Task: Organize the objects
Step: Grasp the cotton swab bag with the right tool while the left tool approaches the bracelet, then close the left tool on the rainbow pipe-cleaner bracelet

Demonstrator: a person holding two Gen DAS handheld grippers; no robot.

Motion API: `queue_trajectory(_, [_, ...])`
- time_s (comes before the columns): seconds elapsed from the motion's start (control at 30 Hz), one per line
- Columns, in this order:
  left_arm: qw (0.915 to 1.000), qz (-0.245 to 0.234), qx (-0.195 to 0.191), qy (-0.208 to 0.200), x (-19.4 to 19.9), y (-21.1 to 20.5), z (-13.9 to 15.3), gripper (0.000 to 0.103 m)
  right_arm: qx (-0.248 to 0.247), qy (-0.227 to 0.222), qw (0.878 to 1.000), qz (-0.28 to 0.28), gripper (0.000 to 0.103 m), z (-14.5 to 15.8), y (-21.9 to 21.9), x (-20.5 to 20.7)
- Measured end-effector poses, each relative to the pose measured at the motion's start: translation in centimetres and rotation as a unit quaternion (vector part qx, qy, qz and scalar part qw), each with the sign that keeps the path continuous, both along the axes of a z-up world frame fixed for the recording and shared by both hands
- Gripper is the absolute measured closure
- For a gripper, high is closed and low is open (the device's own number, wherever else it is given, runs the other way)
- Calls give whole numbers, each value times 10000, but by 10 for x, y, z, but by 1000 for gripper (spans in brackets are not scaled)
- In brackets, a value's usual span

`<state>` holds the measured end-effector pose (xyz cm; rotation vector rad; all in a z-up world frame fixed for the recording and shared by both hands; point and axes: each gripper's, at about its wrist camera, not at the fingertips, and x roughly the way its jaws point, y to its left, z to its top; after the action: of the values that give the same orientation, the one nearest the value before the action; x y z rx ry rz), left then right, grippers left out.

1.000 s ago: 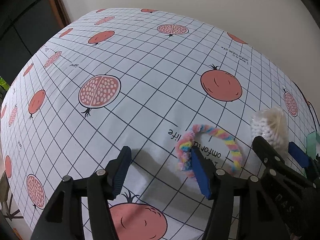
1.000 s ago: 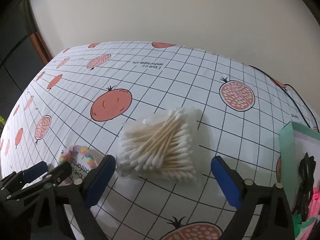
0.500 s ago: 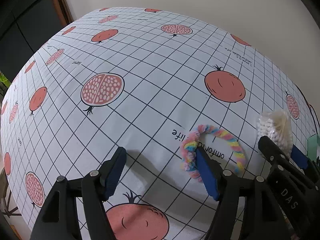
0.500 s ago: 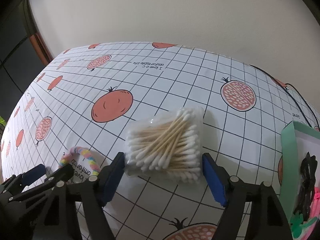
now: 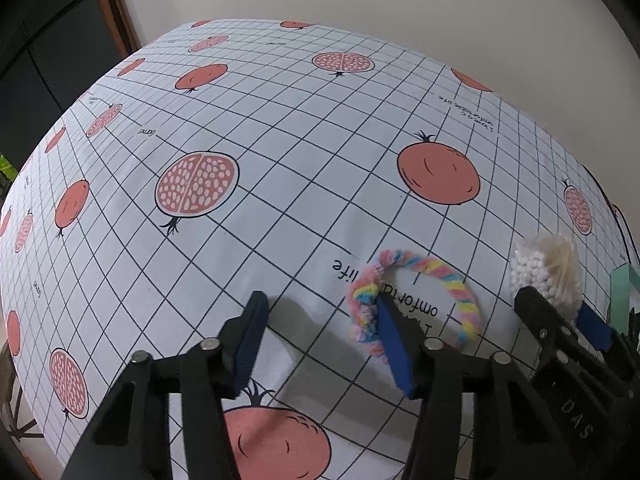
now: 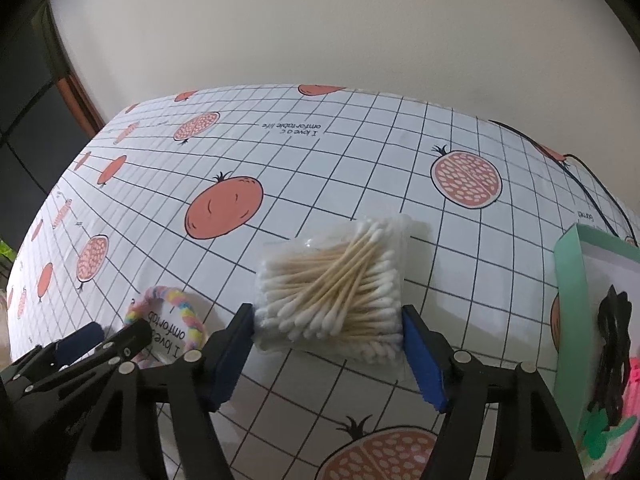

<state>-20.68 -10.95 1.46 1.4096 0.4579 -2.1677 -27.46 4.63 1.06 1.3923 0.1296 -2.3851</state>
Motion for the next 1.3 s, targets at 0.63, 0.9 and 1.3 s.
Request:
queue_trajectory(0.63, [9986,413,262,223,12,-20,2,92,-31,-76,9998,-176,29,1,9,23])
queue_trajectory(0.9, [9970,499,511,309,14,-23,1,93,-122,-108,9995,-260,29,2,13,30])
queue_trajectory(1.3, [9955,549,640,437,16,-23,9,93,-205,-119,9992,-335,29,8,18,36])
